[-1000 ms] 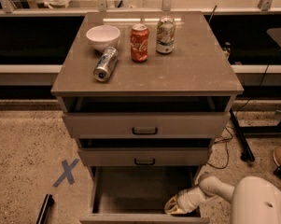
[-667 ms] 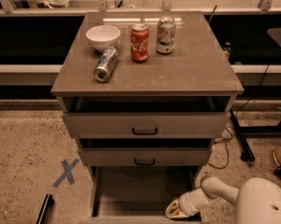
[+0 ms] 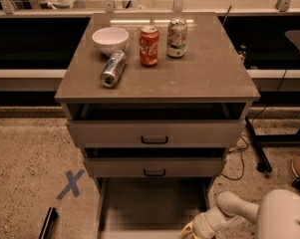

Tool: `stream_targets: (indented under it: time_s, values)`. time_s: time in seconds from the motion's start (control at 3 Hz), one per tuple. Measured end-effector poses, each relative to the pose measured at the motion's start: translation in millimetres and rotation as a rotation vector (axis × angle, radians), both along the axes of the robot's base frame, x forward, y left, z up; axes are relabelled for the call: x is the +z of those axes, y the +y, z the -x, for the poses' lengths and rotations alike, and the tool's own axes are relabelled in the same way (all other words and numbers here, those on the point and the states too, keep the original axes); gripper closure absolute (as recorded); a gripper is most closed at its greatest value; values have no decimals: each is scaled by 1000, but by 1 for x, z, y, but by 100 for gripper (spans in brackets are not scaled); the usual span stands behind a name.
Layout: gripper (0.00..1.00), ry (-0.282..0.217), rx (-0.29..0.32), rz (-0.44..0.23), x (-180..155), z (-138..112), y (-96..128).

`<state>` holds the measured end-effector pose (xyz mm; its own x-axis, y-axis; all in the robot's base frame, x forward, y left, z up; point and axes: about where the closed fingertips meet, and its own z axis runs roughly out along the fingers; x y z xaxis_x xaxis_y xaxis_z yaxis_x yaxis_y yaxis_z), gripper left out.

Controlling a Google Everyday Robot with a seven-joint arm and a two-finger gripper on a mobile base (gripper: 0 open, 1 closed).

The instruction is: Open bottom drawer

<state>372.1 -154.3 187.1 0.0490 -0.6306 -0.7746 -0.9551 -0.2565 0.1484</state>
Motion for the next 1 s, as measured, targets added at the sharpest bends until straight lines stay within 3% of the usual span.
stream_targets:
  time_s: [0.33,1.0]
  values:
    - [100,16,-64,-58,24,-12,4]
    - [100,-59,-203,-174,100,-47,-4]
